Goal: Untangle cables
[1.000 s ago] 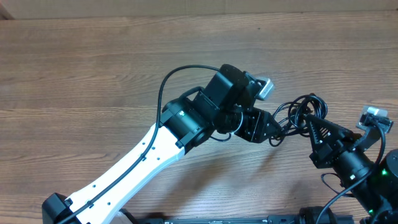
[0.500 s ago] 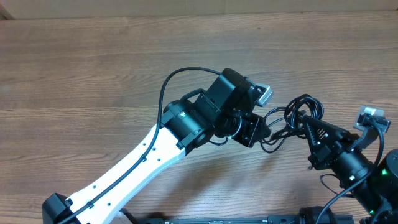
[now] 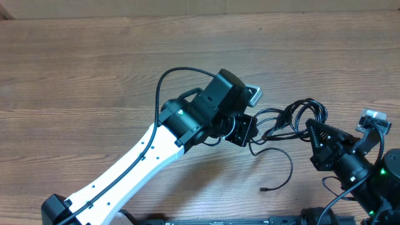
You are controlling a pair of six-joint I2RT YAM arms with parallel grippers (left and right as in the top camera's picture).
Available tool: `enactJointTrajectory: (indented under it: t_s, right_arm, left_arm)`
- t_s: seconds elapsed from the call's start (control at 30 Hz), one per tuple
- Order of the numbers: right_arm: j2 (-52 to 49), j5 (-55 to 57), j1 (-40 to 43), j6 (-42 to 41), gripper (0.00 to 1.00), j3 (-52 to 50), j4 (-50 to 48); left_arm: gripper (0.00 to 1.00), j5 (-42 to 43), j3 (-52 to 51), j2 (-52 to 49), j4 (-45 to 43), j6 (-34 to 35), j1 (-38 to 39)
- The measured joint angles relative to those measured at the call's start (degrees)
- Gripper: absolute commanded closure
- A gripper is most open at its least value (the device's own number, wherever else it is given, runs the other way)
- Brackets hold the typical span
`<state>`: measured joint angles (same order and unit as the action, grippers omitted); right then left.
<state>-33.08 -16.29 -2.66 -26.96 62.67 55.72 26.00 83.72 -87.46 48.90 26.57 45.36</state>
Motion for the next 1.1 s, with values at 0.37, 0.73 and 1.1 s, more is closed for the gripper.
enactJointTrajectory:
  t_s: [0.37,0.73,1.1]
  right_arm:
    - [0.0,2.1,0.0,0.0,0.93,0.0,1.8]
    - [0.0,3.7,0.0,0.2,0.17,0.0,4.4]
    - [0.0,4.7,0.0,0.2,0.02,0.0,5.0]
  left_arm:
    - [0.96,-2.9,0.0,0.0,0.7,0.0,-0.2]
    - [0.96,-7.1,0.0,-0.1,3.6,0.0,-0.6]
    - [0.96,-11.9,0.0,-0.4,0.8,-9.6,-0.9]
